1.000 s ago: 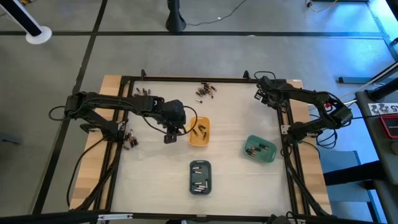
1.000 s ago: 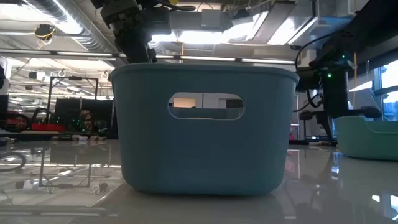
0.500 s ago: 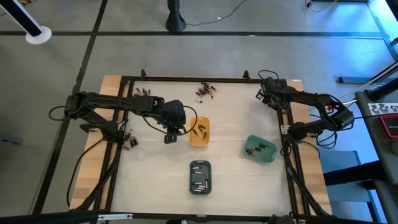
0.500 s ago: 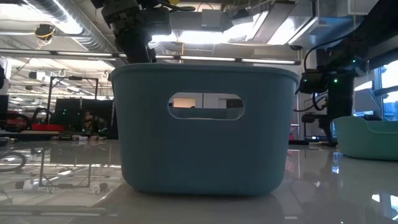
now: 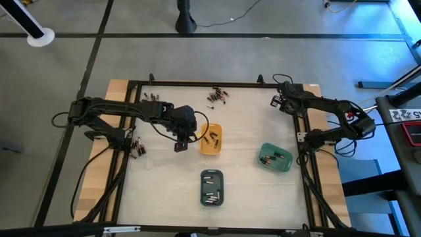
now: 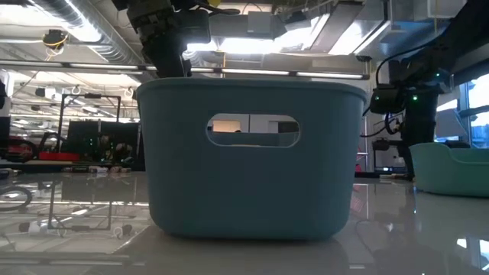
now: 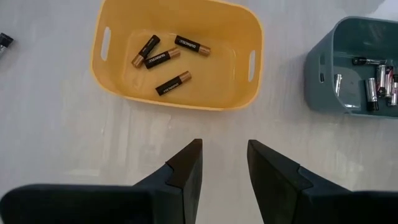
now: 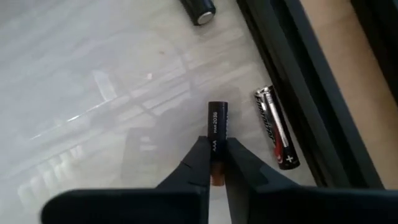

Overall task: Sort batteries
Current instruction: Put the black battery into the yellow bin

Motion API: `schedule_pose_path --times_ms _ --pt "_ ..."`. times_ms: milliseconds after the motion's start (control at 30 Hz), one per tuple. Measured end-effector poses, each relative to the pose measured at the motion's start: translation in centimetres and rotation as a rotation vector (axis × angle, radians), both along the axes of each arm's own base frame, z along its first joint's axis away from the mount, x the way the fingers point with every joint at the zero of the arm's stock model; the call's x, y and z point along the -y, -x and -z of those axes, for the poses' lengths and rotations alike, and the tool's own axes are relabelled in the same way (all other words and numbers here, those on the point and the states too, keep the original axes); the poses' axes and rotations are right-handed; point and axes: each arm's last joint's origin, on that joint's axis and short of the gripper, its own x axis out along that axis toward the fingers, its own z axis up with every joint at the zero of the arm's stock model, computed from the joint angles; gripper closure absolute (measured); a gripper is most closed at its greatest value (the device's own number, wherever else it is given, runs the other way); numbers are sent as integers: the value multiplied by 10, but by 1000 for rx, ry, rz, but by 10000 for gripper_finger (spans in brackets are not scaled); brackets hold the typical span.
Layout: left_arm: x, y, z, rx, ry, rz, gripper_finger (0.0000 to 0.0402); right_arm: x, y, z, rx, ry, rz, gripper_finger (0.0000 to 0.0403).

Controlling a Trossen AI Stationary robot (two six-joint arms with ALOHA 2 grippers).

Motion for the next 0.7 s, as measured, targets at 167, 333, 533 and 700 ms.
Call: schedule_pose_path --times_ms 167,333,533,700 --pt "0 0 0 2 0 0 285 -9 -21 -20 129 30 -148 387" --pt "0 -3 -2 31 0 -5 285 -16 -45 -44 268 137 -312 387" --pt "0 -7 -4 80 1 -6 285 -43 -86 -72 519 253 -603 387" --pt "0 -7 -4 79 2 -6 285 -78 -123 -92 679 324 -812 387"
